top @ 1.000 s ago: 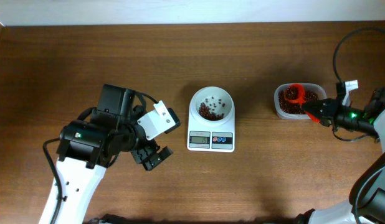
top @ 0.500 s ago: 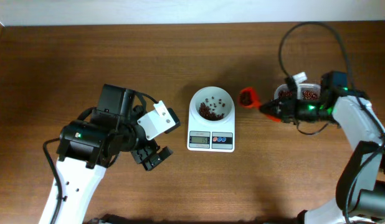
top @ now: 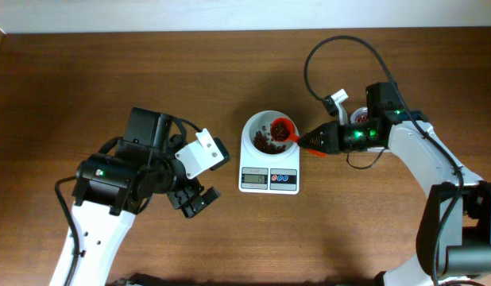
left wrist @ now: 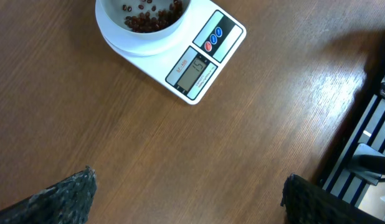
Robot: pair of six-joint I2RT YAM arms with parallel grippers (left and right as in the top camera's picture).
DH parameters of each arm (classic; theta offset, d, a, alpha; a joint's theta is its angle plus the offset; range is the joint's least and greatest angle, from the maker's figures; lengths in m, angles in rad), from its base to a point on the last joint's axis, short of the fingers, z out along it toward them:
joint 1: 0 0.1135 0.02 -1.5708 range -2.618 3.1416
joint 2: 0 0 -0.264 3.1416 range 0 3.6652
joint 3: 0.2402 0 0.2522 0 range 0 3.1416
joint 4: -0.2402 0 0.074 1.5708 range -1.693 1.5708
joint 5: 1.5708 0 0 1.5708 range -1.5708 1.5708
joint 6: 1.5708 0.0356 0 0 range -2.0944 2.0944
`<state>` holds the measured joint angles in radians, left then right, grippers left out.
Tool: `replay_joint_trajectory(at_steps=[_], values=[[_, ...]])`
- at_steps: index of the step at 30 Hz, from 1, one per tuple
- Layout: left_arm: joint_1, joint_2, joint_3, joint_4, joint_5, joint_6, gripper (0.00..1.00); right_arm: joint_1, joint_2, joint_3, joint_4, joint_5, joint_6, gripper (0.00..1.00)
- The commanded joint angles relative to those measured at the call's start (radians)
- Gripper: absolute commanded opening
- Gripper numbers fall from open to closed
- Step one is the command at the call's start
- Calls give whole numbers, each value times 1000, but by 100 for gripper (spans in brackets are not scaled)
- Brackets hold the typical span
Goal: Scoop and weigh 50g on scale
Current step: 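Carry the filled scoop over the white bowl with the right gripper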
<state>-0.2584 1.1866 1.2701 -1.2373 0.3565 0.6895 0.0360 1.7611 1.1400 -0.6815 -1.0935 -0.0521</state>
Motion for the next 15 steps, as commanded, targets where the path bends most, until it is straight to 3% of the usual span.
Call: replay_joint_trajectory(at_steps=[1,2,6,8,10,11,12,14,15], values=[[6,-1,19,2,14,16,99,31,5,1,25,58,-104,4],[6,-1,19,2,14,16,99,39,5,1,25,59,-152,4],[6,-1,19,2,14,16,99,36,5,1,45,90,-122,4],[6,-1,19,2,14,16,99,39,5,1,45,-17,-209,4],[6,-1,19,2,14,16,99,38,5,1,72,35,-136,4],[6,-1,19,2,14,16,99,42,5,1,68,-24,-213,4],[6,-1,19,2,14,16,99,42,5,1,89,96,-86,4],[6,-1,19,2,14,16,99,43,5,1,81,32,-146,4],[6,-1,19,2,14,16,99,42,5,1,93,84,-84,4]])
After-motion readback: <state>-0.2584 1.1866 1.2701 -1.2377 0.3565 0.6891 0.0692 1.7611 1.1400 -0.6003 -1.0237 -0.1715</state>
